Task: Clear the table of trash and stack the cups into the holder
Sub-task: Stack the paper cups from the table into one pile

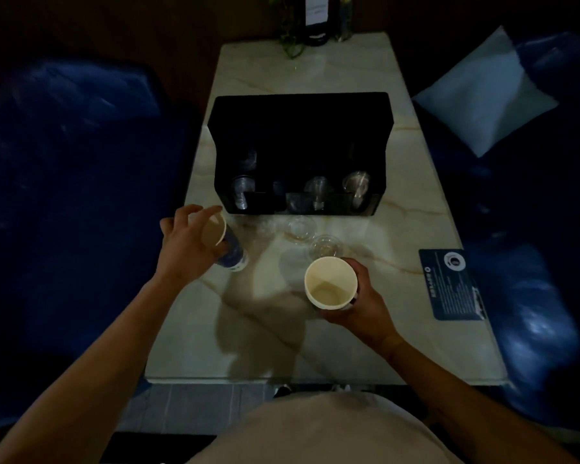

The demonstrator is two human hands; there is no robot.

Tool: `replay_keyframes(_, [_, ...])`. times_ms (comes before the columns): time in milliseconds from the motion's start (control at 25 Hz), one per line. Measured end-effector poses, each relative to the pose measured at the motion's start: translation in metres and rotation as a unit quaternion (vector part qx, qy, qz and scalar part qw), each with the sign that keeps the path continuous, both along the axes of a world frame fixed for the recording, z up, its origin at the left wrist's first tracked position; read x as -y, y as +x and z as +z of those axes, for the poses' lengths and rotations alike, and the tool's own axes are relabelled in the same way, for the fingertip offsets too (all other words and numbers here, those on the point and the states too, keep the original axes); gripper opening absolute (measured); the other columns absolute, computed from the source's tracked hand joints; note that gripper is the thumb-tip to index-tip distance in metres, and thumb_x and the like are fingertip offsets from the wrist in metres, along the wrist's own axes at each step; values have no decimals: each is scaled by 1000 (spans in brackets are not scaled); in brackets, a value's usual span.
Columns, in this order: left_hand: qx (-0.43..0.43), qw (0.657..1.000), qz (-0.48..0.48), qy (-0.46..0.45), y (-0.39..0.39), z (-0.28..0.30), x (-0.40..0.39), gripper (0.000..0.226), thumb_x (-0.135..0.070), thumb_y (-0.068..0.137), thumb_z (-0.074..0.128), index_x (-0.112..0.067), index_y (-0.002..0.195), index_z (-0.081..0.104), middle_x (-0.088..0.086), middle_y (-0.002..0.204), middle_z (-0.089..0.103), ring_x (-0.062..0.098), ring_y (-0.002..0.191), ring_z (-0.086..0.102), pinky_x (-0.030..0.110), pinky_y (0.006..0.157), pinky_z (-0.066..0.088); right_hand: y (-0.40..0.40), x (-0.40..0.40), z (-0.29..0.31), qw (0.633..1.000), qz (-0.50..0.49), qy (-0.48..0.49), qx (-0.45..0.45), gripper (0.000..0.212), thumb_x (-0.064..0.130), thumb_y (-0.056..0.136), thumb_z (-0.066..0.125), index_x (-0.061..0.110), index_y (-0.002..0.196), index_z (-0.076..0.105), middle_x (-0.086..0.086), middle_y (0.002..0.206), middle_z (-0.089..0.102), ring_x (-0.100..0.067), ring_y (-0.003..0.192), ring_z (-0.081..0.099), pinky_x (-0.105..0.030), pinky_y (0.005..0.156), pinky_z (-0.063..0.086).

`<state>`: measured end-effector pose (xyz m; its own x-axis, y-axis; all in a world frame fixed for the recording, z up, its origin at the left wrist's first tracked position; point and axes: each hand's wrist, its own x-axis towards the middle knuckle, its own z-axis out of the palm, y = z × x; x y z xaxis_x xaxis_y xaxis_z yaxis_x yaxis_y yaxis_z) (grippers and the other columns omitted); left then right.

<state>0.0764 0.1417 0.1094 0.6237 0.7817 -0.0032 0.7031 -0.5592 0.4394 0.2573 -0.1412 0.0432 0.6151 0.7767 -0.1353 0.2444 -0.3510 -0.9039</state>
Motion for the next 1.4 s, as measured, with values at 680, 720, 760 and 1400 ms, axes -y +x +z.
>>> replay_keyframes(680, [162, 958, -230, 47, 56, 84, 106, 61, -51, 78, 62, -29, 134, 48, 2, 134, 43, 26, 118, 39, 22, 99, 32, 1, 0, 0, 1000, 9, -12, -11, 90, 47, 54, 86, 67, 122, 31, 45, 113, 52, 15, 102, 56, -7, 75, 47])
replay_keyframes(720, [158, 959, -234, 42, 58, 79, 110, 62, -51, 77, 63, -29, 134, 48, 2, 134, 43, 27, 119, 39, 26, 98, 34, 0, -1, 0, 1000, 12, -14, -7, 89, 48, 55, 85, 65, 123, 31, 44, 113, 52, 15, 102, 56, -5, 73, 48])
replay_keyframes(760, [153, 959, -237, 38, 60, 73, 114, 63, -51, 76, 64, -30, 133, 48, 2, 135, 42, 27, 120, 38, 28, 97, 35, 0, -3, 0, 1000, 15, -17, -4, 88, 52, 56, 84, 62, 125, 31, 41, 114, 53, 13, 102, 57, -5, 74, 49])
replay_keyframes(1400, [57, 968, -242, 38, 86, -12, 164, 80, -71, 66, 66, -41, 136, 40, -7, 136, 35, 14, 123, 40, 28, 91, 49, 8, 2, 2, 998, 38, -50, -9, 100, 45, 52, 80, 77, 119, 12, 52, 103, 48, 8, 94, 57, -11, 75, 42])
